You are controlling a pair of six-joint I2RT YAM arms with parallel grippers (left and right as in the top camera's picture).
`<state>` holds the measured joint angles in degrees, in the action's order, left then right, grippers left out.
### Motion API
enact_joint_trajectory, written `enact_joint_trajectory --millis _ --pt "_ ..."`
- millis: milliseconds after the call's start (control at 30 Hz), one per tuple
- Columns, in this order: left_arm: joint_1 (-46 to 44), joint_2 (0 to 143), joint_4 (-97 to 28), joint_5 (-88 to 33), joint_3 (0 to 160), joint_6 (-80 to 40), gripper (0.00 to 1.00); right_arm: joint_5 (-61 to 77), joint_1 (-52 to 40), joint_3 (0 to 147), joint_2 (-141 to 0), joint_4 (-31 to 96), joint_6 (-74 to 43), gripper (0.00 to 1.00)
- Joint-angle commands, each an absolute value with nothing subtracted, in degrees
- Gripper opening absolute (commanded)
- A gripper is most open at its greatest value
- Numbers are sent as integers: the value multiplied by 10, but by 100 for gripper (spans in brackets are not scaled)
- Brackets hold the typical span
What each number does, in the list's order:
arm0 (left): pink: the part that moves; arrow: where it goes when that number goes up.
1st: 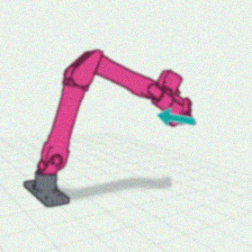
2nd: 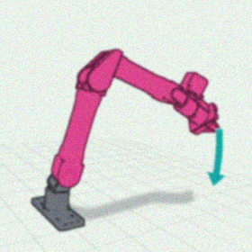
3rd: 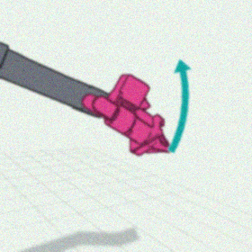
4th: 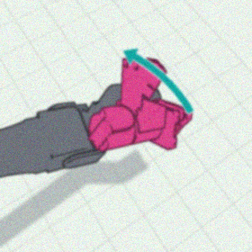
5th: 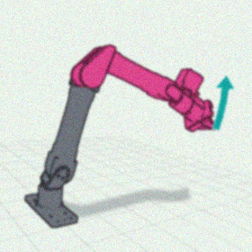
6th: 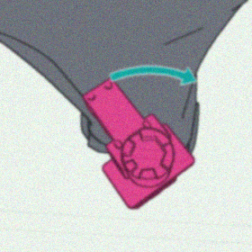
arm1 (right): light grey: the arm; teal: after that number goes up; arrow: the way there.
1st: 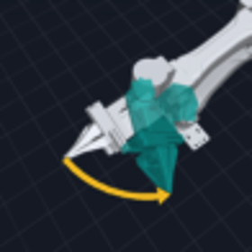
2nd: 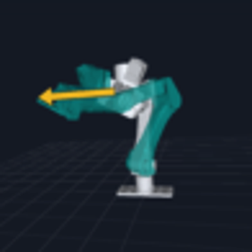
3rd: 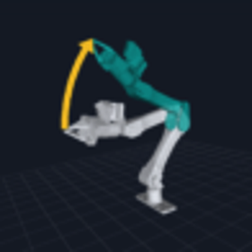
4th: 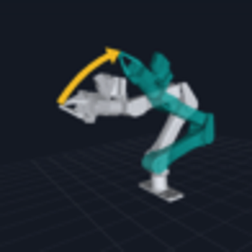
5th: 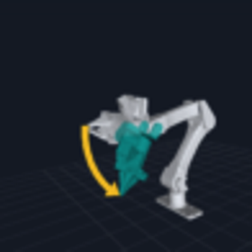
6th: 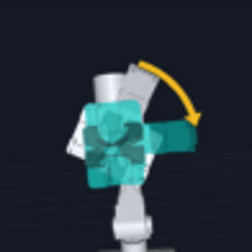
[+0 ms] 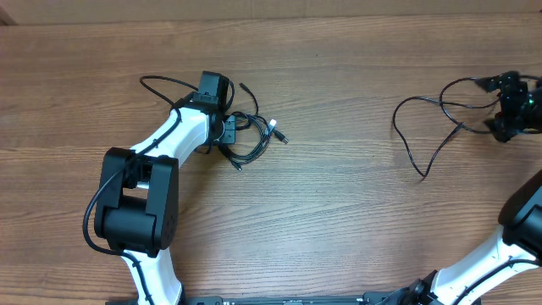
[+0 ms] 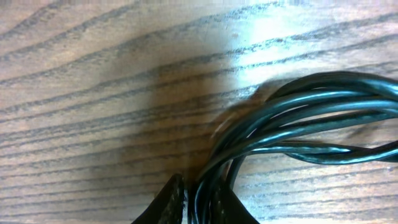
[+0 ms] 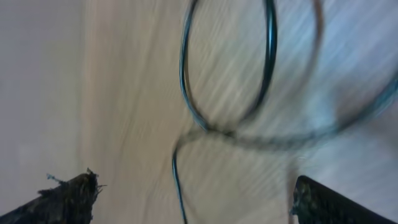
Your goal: Untangle cables
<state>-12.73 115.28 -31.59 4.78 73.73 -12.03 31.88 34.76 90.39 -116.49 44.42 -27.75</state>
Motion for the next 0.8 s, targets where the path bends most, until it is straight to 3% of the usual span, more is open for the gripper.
enact_joint_trajectory --millis 0,67,167,233,267,300,400,600,767 --pt "-125 1199 -316 49 707 -118 12 309 304 919 -1141 511 -249 99" --pt "-125 1199 -315 49 707 -118 9 310 276 918 -1141 538 -231 93" --pt "-125 1199 -316 50 707 -118 7 311 219 918 -1141 546 -196 70" --pt "-125 1199 -316 51 707 -118 7 293 160 918 -1141 552 -168 27" --pt "-125 1199 -316 51 707 -118 7 280 145 918 -1141 555 -168 16" --pt "-125 1199 -316 51 707 -118 7 255 126 918 -1141 559 -168 12" --pt "-125 1199 -316 51 707 -117 7 182 78 918 -1141 570 -169 4" --pt "-125 1199 -316 51 707 -115 9 49 17 918 -1142 629 -168 4" --pt "-125 1199 -316 51 707 -111 9 -60 25 918 -1142 682 -168 4"
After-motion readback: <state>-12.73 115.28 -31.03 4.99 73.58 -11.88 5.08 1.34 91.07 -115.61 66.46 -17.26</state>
